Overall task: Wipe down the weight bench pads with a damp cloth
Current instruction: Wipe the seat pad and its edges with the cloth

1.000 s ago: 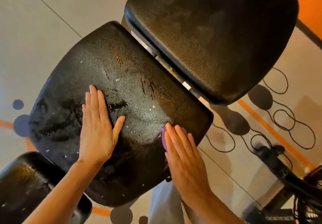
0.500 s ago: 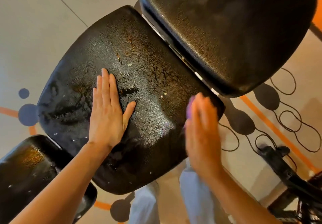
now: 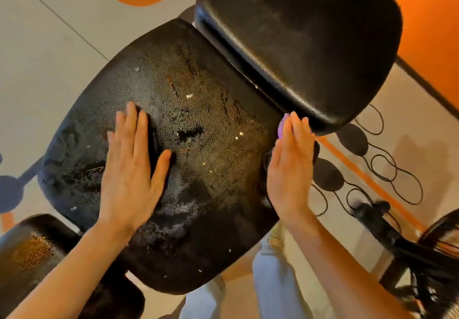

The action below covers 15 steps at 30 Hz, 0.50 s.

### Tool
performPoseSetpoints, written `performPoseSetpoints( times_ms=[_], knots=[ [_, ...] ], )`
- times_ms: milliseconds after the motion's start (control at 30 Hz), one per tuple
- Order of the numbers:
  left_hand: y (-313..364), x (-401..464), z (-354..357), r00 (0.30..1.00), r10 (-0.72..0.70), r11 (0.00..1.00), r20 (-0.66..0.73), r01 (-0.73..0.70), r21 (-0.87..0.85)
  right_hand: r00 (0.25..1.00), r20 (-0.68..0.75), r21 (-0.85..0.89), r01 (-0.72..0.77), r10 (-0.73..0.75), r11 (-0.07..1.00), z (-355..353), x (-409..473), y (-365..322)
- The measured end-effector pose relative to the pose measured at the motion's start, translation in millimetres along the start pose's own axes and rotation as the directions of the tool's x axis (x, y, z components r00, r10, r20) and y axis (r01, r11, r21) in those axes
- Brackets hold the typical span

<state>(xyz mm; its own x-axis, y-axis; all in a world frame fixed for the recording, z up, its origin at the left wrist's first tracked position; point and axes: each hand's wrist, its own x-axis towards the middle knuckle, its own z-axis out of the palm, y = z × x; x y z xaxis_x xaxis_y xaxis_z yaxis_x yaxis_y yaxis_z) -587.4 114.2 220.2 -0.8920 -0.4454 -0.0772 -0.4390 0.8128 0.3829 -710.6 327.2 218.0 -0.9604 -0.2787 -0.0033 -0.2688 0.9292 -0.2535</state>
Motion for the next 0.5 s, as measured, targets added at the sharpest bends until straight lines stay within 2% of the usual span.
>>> performPoseSetpoints(
  times_ms=[33,100,200,233,267,333,400,433,500],
  knots=[
    [-9.3,-1.3,-1.5,0.999,-0.033,0.999,-0.026,0.033,0.008,0.999,-0.03,0.007,-0.013,0.013,1.0,4.7,-13.2,-18.1],
    [-24.2,-2.5,-1.9,0.994,-0.096,0.995,-0.045,0.097,0.018,0.984,0.021,-0.037,0.175,-0.175,0.984,11.4,-60.2,-44.4],
    [-35.8,-3.1,0.7,0.996,-0.077,0.995,-0.051,0.08,0.062,0.899,0.141,0.018,0.416,-0.414,0.909,6.4,-83.5,-31.3],
    [-37.2,-2.9,2.1,0.996,-0.073,0.995,-0.051,0.076,0.064,0.895,0.15,0.02,0.421,-0.419,0.907,5.4,-67.1,-23.5],
    [-37.9,-3.0,3.5,0.996,-0.073,0.995,-0.056,0.076,0.068,0.919,0.152,0.018,0.366,-0.364,0.931,5.0,-44.1,-21.3],
    [-39.1,-3.1,5.9,0.995,-0.073,0.993,-0.074,0.079,0.087,0.986,0.078,0.021,0.147,-0.149,0.989,10.7,3.3,-29.6],
    [-39.8,-2.7,7.5,0.995,-0.063,0.991,-0.077,0.072,0.112,1.0,0.016,0.097,-0.019,0.018,0.995,19.6,11.2,-51.9],
    [-39.6,-2.8,7.6,0.995,-0.067,0.99,-0.072,0.075,0.12,0.999,0.016,0.147,-0.039,0.037,0.988,22.3,-3.1,-63.1],
    [-39.7,-2.5,7.5,0.995,-0.078,0.989,-0.068,0.086,0.12,0.991,0.08,0.198,0.086,-0.103,0.977,22.0,-51.0,-69.9]
  ],
)
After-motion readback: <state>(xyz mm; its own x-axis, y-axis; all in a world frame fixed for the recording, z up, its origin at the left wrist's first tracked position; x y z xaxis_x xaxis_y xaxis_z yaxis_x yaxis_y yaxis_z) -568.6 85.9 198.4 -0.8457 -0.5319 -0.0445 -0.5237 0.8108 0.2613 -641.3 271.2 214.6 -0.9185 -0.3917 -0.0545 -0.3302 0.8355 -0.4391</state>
